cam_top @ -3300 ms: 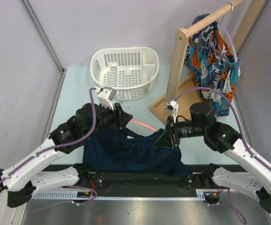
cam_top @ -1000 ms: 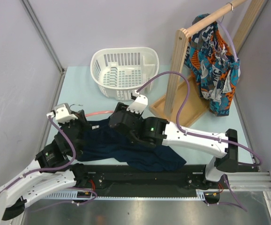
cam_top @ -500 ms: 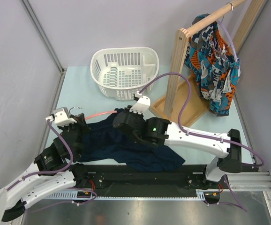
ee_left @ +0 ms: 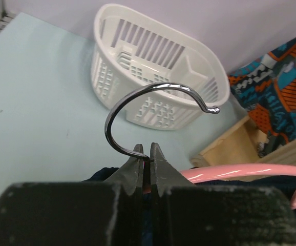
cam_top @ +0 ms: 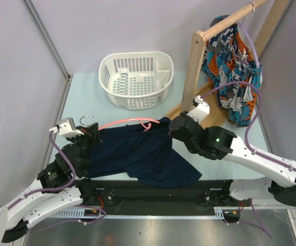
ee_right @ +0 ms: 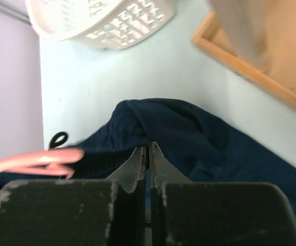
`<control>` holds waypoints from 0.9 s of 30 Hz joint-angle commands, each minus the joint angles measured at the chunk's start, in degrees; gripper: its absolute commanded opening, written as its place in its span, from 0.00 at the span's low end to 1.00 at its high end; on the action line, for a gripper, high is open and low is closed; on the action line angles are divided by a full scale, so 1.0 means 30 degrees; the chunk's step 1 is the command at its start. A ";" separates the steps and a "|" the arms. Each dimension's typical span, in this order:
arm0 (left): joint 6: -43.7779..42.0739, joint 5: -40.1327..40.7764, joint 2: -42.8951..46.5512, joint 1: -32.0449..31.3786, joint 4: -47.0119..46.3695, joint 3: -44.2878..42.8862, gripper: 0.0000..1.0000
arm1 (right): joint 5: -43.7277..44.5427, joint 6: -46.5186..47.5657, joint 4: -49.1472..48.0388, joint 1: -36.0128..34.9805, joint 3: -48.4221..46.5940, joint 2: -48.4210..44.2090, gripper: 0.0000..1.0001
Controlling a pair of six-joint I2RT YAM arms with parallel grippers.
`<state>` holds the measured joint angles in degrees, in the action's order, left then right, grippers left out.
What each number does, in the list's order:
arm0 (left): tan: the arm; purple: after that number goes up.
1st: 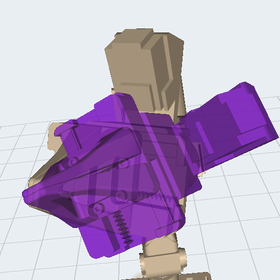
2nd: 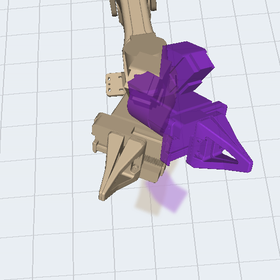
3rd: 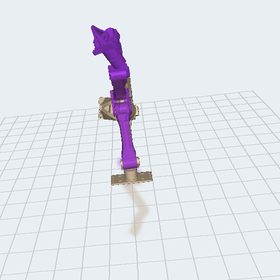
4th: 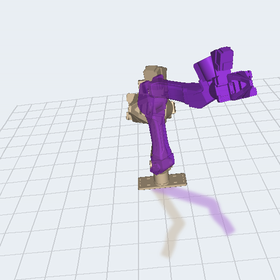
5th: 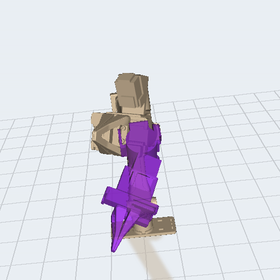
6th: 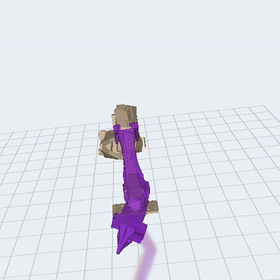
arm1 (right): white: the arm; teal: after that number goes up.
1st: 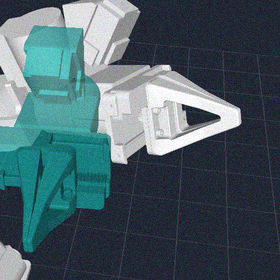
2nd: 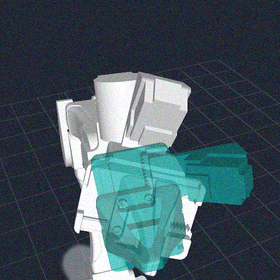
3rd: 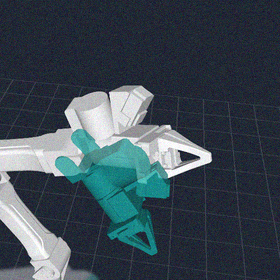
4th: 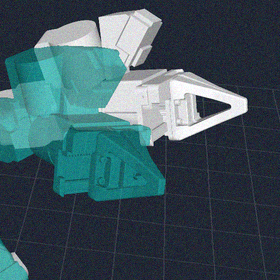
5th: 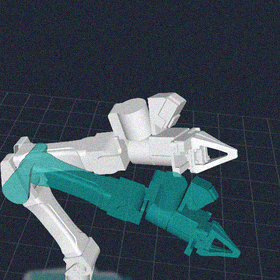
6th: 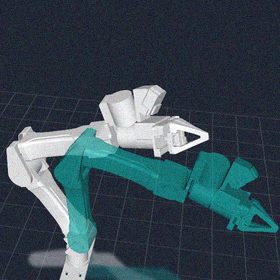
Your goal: Remove the shorts from the hanger
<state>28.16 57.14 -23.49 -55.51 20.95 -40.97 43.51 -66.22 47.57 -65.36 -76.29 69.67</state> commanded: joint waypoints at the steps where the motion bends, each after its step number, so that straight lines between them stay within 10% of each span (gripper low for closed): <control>1: -0.0775 -0.0354 0.0650 0.0132 -0.1327 0.0150 0.00 | 0.0501 0.1942 0.0933 0.2069 0.1956 -0.2652 0.00; 14: 0.4056 -0.6096 -0.2276 0.0103 -0.4456 -0.2250 0.00 | -0.4336 0.5812 -0.7323 -0.0153 0.6767 -0.4415 0.00; 27: 1.3193 -1.1249 -0.3656 0.0191 -0.8855 -0.4038 0.00 | -0.3515 0.4875 -0.7683 -0.0332 0.7383 -0.4268 0.00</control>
<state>55.22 30.70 -35.46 -55.31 4.01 -50.39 30.72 -50.92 27.14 -67.02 -54.33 57.84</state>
